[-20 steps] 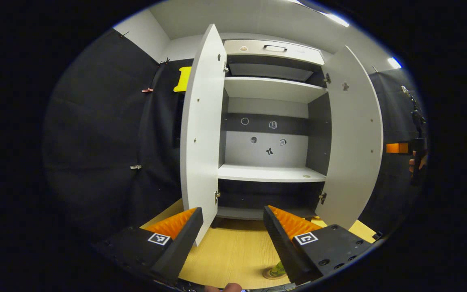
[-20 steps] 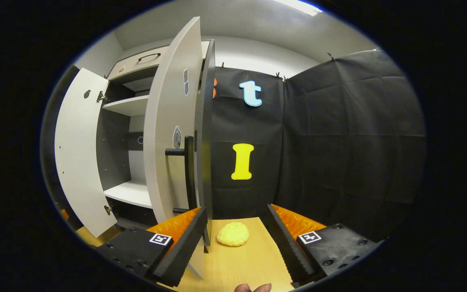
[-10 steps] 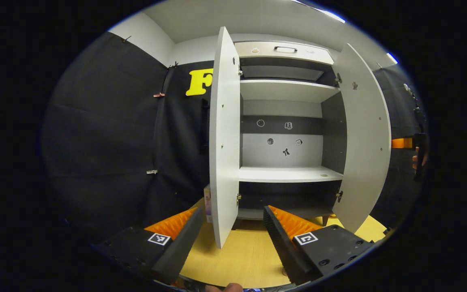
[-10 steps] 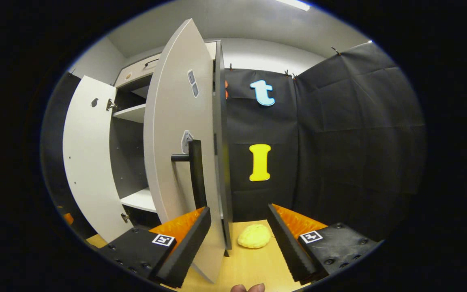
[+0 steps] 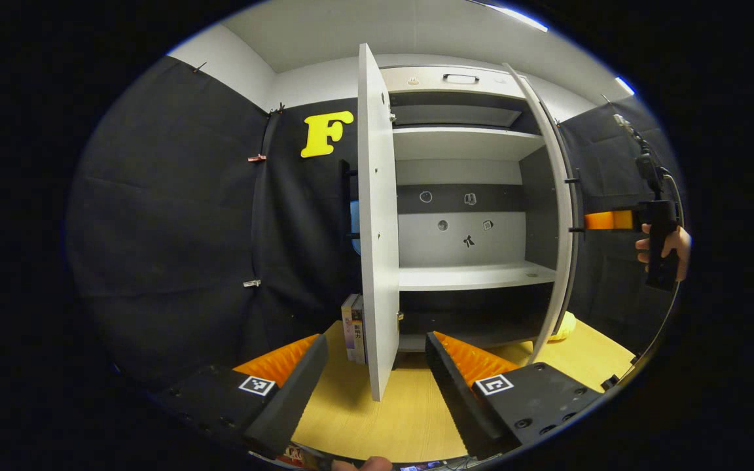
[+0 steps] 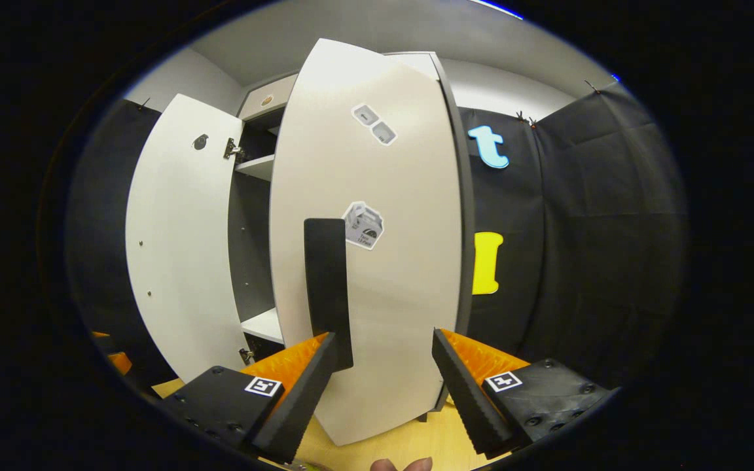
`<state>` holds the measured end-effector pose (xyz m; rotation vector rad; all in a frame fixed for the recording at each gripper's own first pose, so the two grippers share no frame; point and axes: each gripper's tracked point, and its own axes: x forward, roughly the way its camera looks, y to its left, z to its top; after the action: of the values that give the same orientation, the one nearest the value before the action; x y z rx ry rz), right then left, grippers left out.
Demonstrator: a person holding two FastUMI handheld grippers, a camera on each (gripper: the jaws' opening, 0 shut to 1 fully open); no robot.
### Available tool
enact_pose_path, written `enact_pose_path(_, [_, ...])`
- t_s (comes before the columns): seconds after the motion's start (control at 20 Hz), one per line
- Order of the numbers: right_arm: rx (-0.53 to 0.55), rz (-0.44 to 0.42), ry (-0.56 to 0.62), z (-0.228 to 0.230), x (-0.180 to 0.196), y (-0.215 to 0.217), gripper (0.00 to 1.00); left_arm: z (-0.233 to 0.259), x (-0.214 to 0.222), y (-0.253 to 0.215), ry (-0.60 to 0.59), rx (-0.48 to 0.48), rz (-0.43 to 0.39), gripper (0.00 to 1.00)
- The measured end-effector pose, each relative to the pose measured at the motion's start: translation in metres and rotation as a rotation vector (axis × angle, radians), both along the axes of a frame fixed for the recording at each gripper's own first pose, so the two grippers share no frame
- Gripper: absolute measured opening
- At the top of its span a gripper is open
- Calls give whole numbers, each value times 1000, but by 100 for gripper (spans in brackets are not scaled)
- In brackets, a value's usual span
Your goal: Grasp the bottle in the cabinet with the left hand and place it on the coaster, then close the right door with the right hand and the left door with the left hand.
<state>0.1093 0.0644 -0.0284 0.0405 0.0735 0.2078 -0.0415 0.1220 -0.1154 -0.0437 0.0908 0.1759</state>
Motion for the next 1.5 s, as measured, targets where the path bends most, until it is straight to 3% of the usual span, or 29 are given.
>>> enact_pose_path(0.75, [-43,-25,-24,-7,69,57,95,-7,19,39,5,-25,19,95])
enact_pose_path(0.95, [-58,-49,-16,-6,69,56,95,-1,27,56,-2,-47,24,95])
enact_pose_path(1.1, [-57,-77,-10,-6,65,51,95,9,44,83,-17,-30,28,95])
enact_pose_path(1.5, [-117,-158,-16,-5,-5,8,98,53,100,145,-70,-2,45,95])
